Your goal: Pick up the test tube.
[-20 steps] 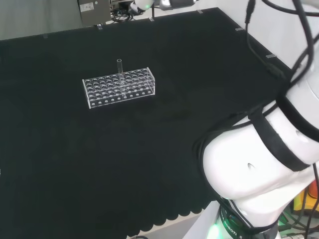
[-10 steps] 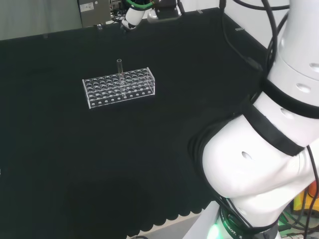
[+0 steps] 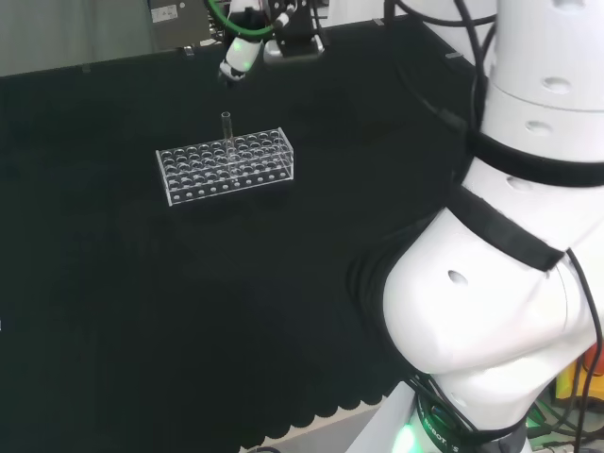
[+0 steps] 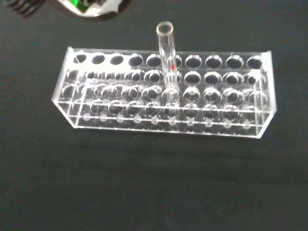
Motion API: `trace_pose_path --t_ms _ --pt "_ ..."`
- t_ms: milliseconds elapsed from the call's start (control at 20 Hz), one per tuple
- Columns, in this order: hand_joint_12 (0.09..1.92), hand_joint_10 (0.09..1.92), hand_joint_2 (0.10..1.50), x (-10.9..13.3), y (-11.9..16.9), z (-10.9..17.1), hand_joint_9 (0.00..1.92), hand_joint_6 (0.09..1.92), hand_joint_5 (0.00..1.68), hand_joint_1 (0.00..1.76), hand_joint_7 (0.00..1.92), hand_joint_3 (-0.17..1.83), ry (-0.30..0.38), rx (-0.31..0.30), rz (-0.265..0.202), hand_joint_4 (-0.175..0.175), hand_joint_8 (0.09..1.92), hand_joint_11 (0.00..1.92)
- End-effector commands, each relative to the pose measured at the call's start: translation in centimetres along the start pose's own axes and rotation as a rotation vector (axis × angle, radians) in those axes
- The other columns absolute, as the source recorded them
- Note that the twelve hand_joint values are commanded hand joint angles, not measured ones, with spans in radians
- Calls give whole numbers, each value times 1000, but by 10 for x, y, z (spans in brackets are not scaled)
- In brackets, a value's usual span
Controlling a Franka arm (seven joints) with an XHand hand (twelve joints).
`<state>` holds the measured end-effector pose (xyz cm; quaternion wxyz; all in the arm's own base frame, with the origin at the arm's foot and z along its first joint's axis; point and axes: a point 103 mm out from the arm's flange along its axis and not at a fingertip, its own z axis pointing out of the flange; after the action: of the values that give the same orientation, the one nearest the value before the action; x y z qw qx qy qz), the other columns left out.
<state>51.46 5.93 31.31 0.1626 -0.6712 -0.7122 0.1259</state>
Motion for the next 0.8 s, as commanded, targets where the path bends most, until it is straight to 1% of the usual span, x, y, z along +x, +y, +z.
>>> trace_pose_path --t_ms 50,400,800 --pt "1538 898 713 5 38 26 411 103 489 779 474 621 3 60 12 -126 901 214" --pt "1530 875 720 12 55 53 450 123 497 774 512 607 -37 118 11 -130 884 224" --pt "1528 868 718 15 69 66 442 131 493 775 522 601 -68 136 13 -130 885 225"
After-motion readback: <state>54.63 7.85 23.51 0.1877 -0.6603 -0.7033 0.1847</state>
